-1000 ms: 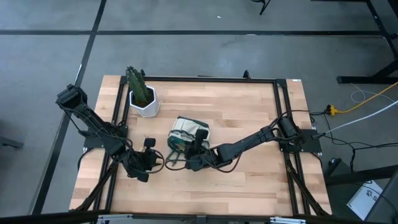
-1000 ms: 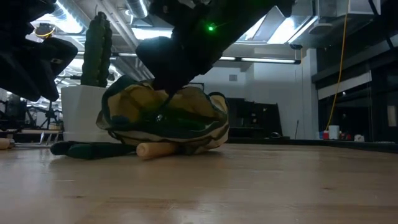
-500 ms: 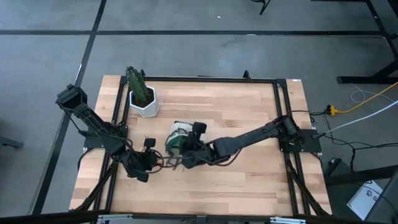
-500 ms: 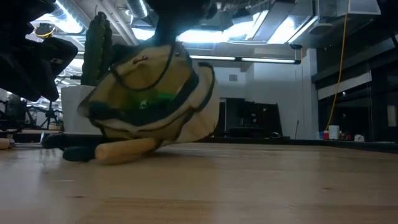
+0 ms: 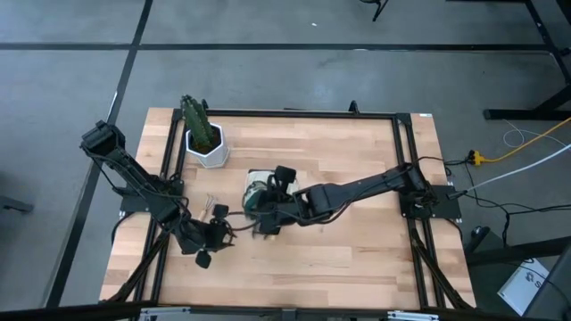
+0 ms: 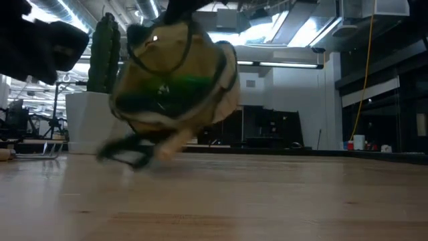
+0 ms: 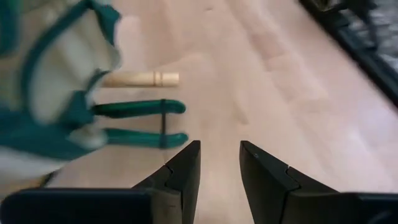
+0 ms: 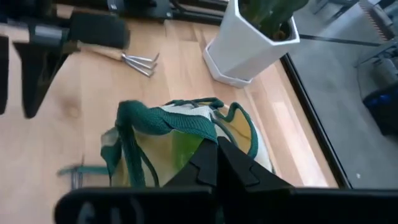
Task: Pick & Place Garden tools in Gardening bag
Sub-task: Adjust the gardening bag on the table
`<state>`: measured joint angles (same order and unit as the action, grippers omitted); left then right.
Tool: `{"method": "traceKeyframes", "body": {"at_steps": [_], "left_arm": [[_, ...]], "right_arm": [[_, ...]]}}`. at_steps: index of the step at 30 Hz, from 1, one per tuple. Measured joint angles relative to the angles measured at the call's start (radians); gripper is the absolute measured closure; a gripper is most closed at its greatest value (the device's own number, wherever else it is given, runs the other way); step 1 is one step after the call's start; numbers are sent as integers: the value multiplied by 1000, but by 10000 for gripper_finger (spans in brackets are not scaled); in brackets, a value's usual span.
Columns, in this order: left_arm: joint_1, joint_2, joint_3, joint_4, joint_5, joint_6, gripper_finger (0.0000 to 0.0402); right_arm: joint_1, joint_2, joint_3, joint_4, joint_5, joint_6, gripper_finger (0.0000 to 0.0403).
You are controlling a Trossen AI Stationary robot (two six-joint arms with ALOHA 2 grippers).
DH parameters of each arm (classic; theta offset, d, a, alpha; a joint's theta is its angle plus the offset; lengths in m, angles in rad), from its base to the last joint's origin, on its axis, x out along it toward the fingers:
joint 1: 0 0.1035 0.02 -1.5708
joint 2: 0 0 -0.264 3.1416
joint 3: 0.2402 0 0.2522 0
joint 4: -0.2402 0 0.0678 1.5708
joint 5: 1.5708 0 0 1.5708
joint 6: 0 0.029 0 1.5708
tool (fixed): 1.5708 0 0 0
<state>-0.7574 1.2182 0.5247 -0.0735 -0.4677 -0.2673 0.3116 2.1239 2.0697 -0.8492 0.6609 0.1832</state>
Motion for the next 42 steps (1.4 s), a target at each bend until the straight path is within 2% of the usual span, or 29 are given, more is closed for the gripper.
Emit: {"method": "traceKeyframes", "body": {"at_steps": [5, 13, 17, 22, 26, 32, 42], "left_arm": [[0, 0, 0, -7, 84, -3, 296], [0, 87, 0, -74, 84, -32, 297], [-5, 185, 0, -69, -12, -1, 311], [-13, 313, -1, -22, -187, 60, 359], [-2, 407, 0, 148, -320, 190, 396], [75, 499, 1, 489, -405, 497, 398], [113, 500, -2, 975, -532, 1024, 400]], "right_arm": [[-6, -1, 77, -77, -21, 4, 403], [-6, -3, 173, -112, -58, 4, 403], [-4, -2, 215, -135, -71, 4, 403], [-2, -2, 250, -146, -98, 4, 403], [-1, -2, 272, -139, -115, 18, 403], [-1, -2, 281, -136, -149, 52, 403], [1, -2, 281, -142, -194, 126, 403]]}}
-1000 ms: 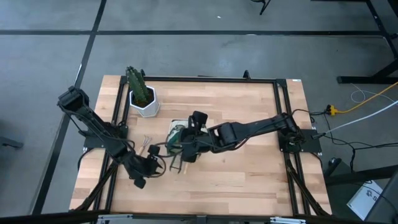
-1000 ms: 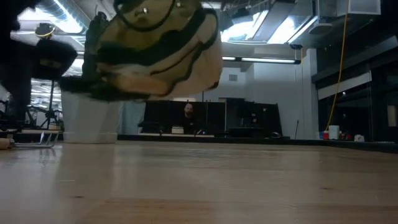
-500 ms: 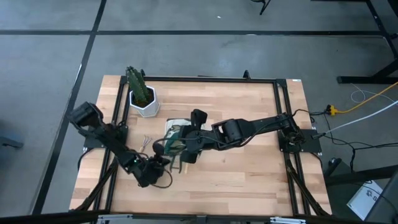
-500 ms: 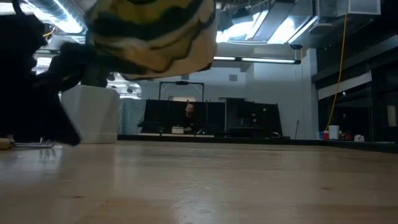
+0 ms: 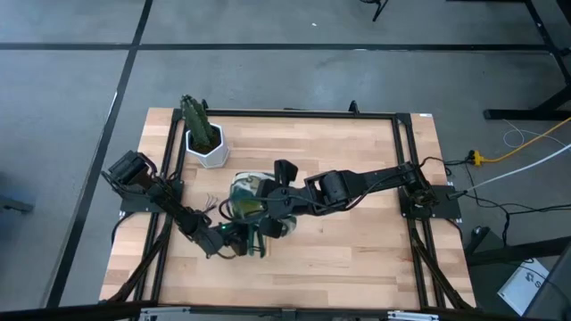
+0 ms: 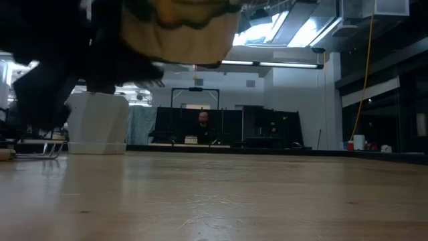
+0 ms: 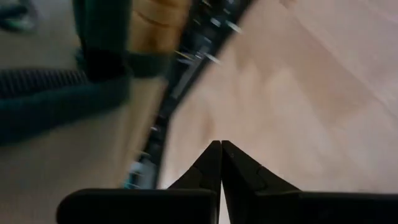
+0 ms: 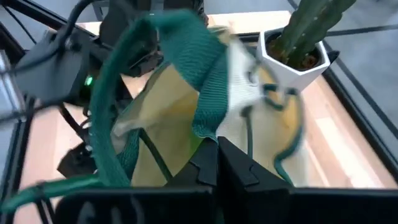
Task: Pick & Place Garden tools in Gardening bag
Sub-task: Adjust the gardening bag on the table
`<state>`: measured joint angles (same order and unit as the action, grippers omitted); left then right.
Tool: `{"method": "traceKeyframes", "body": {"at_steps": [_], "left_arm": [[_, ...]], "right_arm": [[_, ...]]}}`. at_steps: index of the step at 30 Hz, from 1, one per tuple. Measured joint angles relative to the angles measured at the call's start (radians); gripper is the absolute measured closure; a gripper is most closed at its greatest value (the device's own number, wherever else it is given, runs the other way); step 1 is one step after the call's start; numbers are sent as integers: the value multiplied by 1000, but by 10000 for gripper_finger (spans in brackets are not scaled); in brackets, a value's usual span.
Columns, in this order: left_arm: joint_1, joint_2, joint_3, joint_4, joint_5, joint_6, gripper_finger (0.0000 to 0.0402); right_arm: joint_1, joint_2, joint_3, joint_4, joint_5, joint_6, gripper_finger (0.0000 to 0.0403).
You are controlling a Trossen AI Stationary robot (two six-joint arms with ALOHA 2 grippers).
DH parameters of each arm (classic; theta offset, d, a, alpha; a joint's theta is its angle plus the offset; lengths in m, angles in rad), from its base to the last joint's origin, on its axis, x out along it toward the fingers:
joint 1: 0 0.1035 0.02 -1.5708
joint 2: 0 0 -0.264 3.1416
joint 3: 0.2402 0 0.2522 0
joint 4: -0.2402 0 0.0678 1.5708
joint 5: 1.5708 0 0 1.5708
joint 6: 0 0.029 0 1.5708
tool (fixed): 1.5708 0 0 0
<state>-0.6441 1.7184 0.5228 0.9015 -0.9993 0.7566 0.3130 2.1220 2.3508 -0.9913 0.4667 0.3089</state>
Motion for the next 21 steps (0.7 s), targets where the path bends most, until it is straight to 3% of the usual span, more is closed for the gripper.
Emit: {"method": "traceKeyframes", "body": {"at_steps": [8, 21], "left_arm": [[-28, -1, 0, 314, -13, 247, 400], [-34, -3, 0, 531, -108, 315, 399]], "right_arm": [[-9, 0, 0, -65, -17, 118, 403], [-83, 72, 0, -78, -282, 230, 403]]}}
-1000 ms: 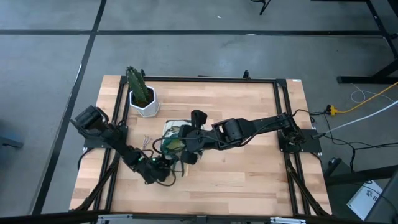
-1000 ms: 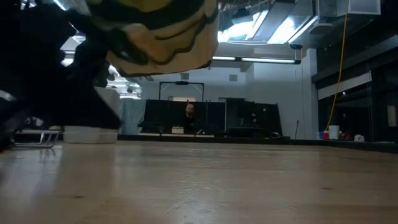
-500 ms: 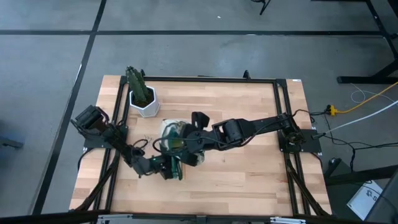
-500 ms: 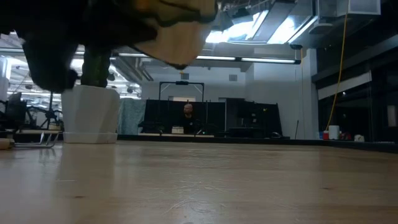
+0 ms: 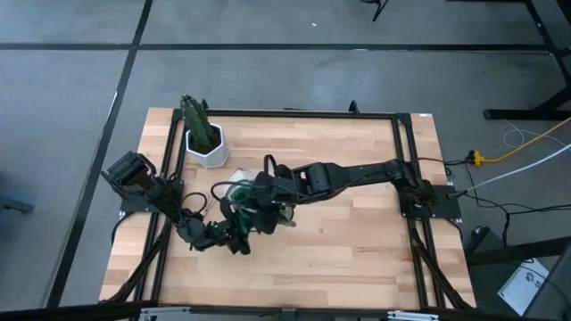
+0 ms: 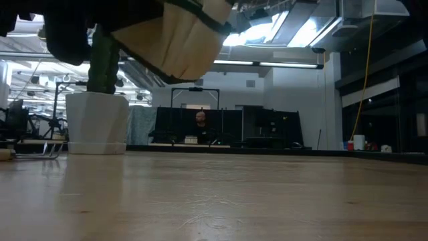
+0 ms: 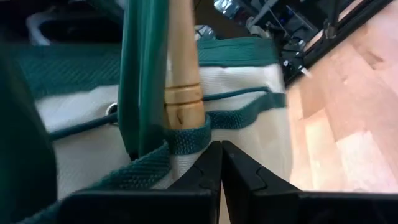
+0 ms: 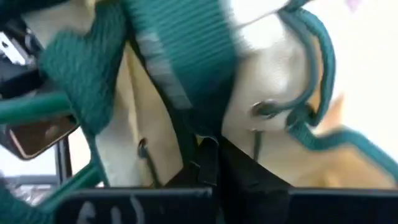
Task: Pick & Place Garden tools in Gardening bag
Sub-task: Adjust the gardening bag on the table
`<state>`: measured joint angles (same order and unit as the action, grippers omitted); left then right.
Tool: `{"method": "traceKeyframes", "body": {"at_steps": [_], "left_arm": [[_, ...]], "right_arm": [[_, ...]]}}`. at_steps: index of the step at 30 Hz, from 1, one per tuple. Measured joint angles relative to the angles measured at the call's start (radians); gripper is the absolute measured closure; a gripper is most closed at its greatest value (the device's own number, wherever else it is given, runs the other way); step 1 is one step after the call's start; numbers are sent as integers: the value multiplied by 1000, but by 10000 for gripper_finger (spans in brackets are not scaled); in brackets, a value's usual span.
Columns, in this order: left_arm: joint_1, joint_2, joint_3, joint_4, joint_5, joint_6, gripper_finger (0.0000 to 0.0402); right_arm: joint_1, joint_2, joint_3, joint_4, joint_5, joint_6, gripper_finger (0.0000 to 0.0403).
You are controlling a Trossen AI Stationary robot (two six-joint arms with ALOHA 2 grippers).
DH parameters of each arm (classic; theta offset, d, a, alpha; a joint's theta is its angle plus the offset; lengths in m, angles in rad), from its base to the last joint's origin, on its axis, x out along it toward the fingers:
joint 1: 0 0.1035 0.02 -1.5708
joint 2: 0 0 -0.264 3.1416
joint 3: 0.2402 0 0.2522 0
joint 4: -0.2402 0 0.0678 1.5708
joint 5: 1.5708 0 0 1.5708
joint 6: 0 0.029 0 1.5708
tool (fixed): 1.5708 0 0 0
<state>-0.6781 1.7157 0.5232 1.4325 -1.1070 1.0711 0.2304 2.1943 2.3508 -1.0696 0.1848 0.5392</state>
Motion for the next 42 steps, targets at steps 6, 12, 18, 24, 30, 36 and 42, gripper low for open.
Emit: {"method": "traceKeyframes", "body": {"at_steps": [6, 12, 18, 24, 30, 36, 42], "left_arm": [[-2, -27, -1, -18, -37, -91, 400], [12, -62, -2, -218, 49, -308, 401], [33, -108, -1, -355, 104, -474, 401], [90, -210, -1, -624, 248, -721, 401], [205, -235, -2, -827, 460, -1003, 399], [261, -224, -36, -836, 588, -1082, 400], [291, -224, -48, -876, 651, -1152, 401]], "right_arm": [[-18, 28, 2, 3, -102, -4, 403], [-37, 46, -1, -14, -207, -4, 403], [-59, 52, -11, -32, -240, 1, 403], [-92, 49, -96, 14, -305, 3, 403], [-124, 52, -181, 17, -323, 0, 403], [-148, 54, -278, 58, -350, 4, 403], [-177, 51, -373, 140, -428, 4, 403]]}}
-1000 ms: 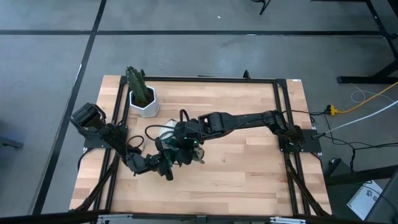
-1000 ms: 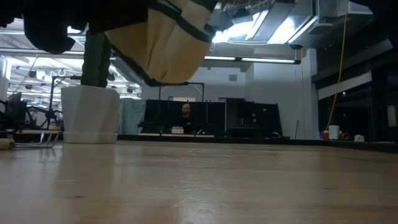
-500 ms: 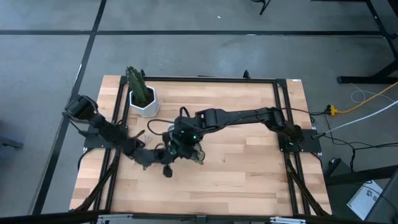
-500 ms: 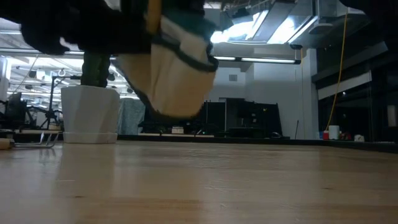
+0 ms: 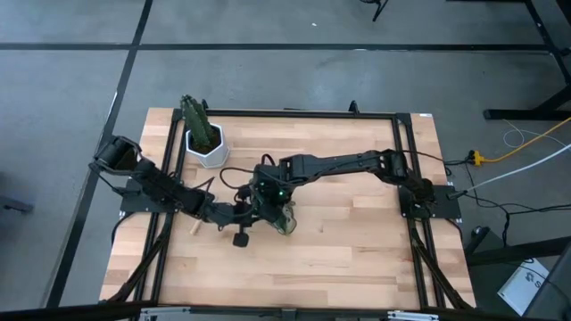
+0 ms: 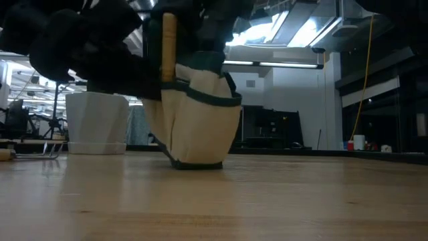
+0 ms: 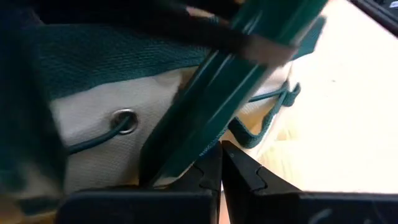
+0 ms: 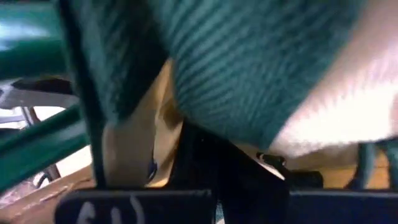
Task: Pick & Place Garden tools in Gardening bag
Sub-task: Adjust the gardening bag on the table
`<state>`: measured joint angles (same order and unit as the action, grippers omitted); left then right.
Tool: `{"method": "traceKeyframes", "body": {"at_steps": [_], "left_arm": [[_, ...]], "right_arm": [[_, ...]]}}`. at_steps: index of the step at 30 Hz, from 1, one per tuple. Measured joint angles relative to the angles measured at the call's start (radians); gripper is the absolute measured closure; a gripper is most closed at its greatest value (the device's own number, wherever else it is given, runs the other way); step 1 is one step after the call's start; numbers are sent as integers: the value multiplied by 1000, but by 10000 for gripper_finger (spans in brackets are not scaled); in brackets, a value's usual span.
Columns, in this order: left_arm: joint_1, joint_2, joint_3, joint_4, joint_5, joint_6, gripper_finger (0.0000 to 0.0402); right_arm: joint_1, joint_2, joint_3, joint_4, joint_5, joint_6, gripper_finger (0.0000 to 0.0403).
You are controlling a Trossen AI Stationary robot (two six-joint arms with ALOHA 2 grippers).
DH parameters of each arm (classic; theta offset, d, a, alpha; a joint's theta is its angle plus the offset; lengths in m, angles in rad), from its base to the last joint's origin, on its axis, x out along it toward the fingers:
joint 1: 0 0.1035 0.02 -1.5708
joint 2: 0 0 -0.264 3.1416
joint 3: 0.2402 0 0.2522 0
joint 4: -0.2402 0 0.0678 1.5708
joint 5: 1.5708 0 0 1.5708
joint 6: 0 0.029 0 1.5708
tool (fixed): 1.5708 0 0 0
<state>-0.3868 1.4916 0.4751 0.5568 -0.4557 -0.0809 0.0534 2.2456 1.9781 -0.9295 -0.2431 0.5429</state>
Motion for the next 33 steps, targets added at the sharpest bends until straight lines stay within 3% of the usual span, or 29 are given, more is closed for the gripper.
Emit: {"method": "traceKeyframes", "body": {"at_steps": [17, 29, 33], "left_arm": [[28, -1, 1, -53, -24, -36, 398], [38, -1, 0, -65, -24, -29, 400], [38, -1, 0, -68, -23, -29, 398]], "right_arm": [[-12, -45, 9, -29, 59, -98, 357], [-48, -85, 10, -67, -40, -53, 227], [-60, -135, 10, -78, -34, -53, 203]]}}
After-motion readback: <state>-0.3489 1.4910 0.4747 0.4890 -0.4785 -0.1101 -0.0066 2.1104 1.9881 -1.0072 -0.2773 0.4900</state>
